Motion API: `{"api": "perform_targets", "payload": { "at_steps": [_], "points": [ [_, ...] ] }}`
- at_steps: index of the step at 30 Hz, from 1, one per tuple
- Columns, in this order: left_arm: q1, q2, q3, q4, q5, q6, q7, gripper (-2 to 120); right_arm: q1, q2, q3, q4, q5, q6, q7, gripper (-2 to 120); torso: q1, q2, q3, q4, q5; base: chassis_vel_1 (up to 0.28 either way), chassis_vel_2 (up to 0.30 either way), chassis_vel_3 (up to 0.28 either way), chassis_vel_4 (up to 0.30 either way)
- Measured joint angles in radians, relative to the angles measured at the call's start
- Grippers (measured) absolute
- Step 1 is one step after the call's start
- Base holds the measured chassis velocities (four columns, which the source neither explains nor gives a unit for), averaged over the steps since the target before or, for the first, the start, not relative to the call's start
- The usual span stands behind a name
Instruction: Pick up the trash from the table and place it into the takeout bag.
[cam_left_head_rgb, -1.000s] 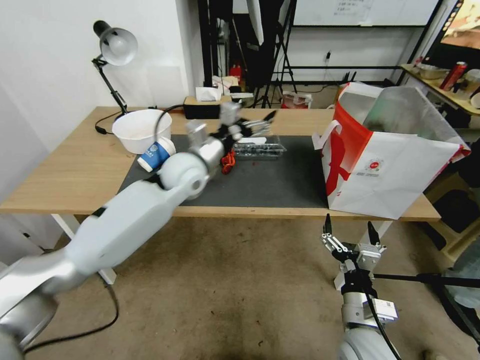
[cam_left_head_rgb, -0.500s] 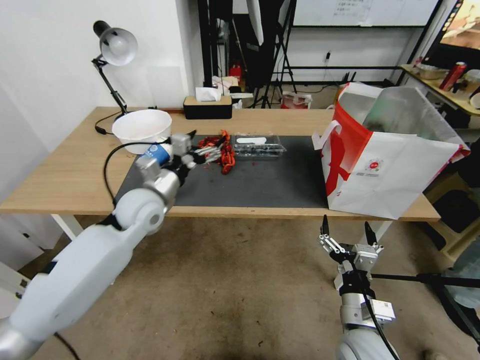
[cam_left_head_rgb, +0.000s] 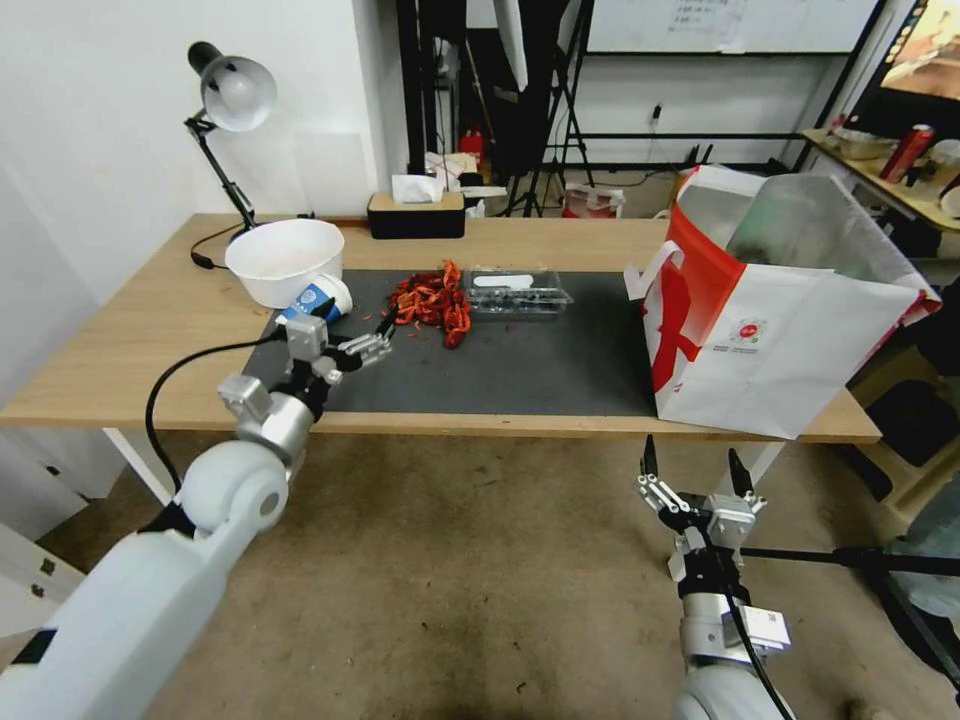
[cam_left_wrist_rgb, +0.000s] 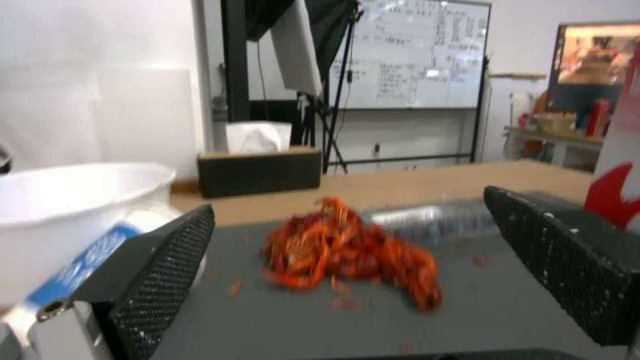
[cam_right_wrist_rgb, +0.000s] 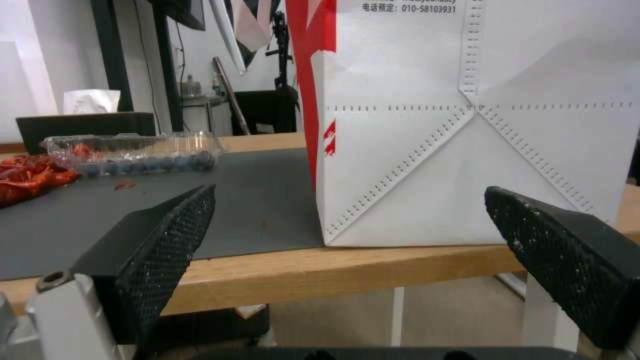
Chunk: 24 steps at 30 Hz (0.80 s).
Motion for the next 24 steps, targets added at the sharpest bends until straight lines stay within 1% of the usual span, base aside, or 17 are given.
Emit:
{"api": "perform_targets", "payload": {
  "at_steps": [2,3,7,12,15,24],
  "points": [
    [0.049,-0.021,-0.022,-0.006,0.034,-0.018,0.005,100,0.002,-0.001,0.0,0.0,0.003,0.001,-0.002,100,0.0,0.0,0.0,-0.0001,-0.0002,0.0,0.0,0.0,0.0],
    [0.049,-0.021,-0.022,-0.006,0.034,-0.018,0.005,100,0.002,-0.001,0.0,0.0,0.003,0.001,-0.002,100,0.0,0.0,0.0,-0.0001,-0.0002,0.0,0.0,0.0,0.0],
    [0.133,-0.047,-0.069,-0.025,0.076,-0.041,0.009,100,0.006,-0.003,0.0,-0.001,0.01,0.003,-0.009,100,0.0,0.0,0.0,-0.0003,0.0001,0.0,0.0,0.0,0.0],
    [0.183,-0.058,-0.104,-0.035,0.098,-0.054,0.011,100,0.012,-0.004,-0.002,-0.004,0.015,0.005,-0.015,100,0.0,0.0,0.0,-0.0003,0.0,0.0,0.0,0.0,0.0],
    [0.23,-0.079,-0.141,-0.043,0.112,-0.059,0.01,100,0.02,-0.003,-0.004,-0.008,0.017,0.005,-0.016,100,0.0,0.0,0.0,-0.0003,0.0,0.0,0.0,0.0,0.0],
    [0.311,-0.119,-0.209,-0.029,0.139,-0.095,0.009,100,0.026,-0.005,-0.006,-0.013,0.02,0.006,-0.016,100,0.0,0.0,0.0,-0.0003,0.0,0.0,0.0,0.0,0.0]
  ]
}}
